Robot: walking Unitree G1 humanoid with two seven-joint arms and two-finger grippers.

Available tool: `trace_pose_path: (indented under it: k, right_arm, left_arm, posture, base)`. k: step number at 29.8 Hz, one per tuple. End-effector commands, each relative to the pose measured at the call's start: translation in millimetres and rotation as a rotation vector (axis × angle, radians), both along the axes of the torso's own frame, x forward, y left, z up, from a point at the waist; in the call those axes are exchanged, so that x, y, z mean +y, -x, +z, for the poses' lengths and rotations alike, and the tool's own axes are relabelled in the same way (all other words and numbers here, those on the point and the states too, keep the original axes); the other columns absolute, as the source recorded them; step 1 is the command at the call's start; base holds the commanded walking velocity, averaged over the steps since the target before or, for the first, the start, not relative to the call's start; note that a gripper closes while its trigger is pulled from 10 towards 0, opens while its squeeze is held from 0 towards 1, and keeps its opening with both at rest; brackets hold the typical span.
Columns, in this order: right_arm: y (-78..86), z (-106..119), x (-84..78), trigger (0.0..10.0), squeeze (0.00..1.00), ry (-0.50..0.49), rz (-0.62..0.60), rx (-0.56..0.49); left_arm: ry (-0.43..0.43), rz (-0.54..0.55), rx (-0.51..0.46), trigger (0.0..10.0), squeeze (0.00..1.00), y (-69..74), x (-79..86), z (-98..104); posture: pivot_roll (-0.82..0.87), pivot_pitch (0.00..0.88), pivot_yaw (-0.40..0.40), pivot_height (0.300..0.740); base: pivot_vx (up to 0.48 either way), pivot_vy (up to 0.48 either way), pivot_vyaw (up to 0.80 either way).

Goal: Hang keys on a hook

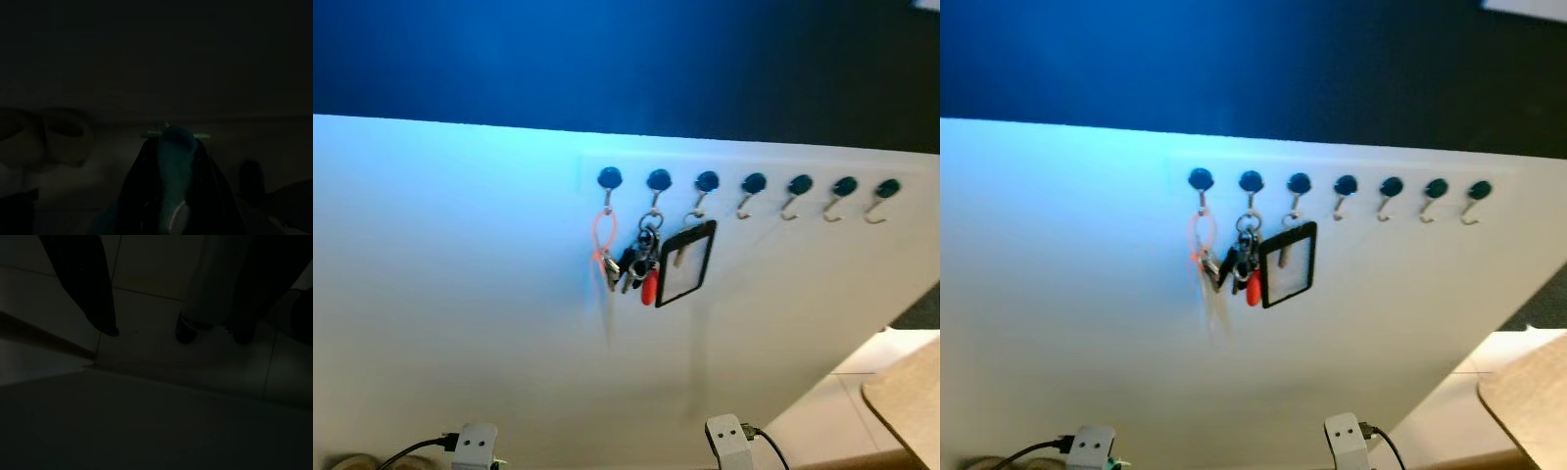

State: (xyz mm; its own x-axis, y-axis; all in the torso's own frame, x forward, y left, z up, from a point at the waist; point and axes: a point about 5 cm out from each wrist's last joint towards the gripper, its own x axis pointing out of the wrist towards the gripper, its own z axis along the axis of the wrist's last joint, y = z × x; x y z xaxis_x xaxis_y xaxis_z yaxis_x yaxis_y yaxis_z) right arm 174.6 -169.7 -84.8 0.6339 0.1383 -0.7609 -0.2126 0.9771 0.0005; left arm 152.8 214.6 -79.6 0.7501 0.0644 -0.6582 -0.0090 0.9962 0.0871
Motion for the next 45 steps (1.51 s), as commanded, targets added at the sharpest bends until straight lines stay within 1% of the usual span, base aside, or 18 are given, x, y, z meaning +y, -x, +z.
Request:
trace_pose_path:
  k: [1, 6, 15, 30, 44, 45]
  right_arm:
    - [1.9, -0.6, -3.4, 10.0, 0.0, 0.01, -0.002, 0.005]
    - [1.8, -0.6, -3.3, 10.0, 0.0, 0.009, -0.003, 0.004]
    - [2.2, -0.8, -3.0, 10.0, 0.0, 0.008, -0.006, 0.005]
    - [2.3, -0.8, -3.3, 10.0, 0.0, 0.008, -0.01, 0.005]
    - [2.2, -0.9, -2.2, 10.0, 0.0, 0.003, -0.017, 0.005]
    - [2.2, -1.0, -2.2, 10.0, 0.0, 0.003, -0.018, 0.006]
  left_arm:
    - [0.018, 0.008, 0.02, 10.0, 0.0, 5.2, -1.9, -2.9]
    - [0.029, 0.019, 0.013, 10.0, 0.0, 4.6, -1.7, -2.4]
    - [0.041, 0.032, -0.015, 10.0, 0.0, 0.5, -0.6, 0.4]
    - [0.044, 0.032, -0.027, 10.0, 0.0, -4.4, -0.2, 2.6]
    - [0.029, 0.012, -0.039, 10.0, 0.0, -11.6, -0.7, 5.7]
    - [0.023, 0.004, -0.048, 10.0, 0.0, -15.3, -1.9, 7.3]
  posture:
    - [0.09, 0.029, -0.062, 0.74]
    - [0.09, 0.029, -0.061, 0.74]
    - [0.09, 0.034, -0.059, 0.74]
    - [0.09, 0.037, -0.059, 0.74]
    - [0.09, 0.04, -0.051, 0.74]
    - [0.09, 0.041, -0.051, 0.74]
  base:
    - [0.0, 0.0, 0.0]
    - [-0.103, 0.0, 0.0]
    - [-0.296, 0.0, 0.0]
    - [-0.303, 0.0, 0.0]
    - [0.0, 0.0, 0.0]
    - [0.0, 0.0, 0.0]
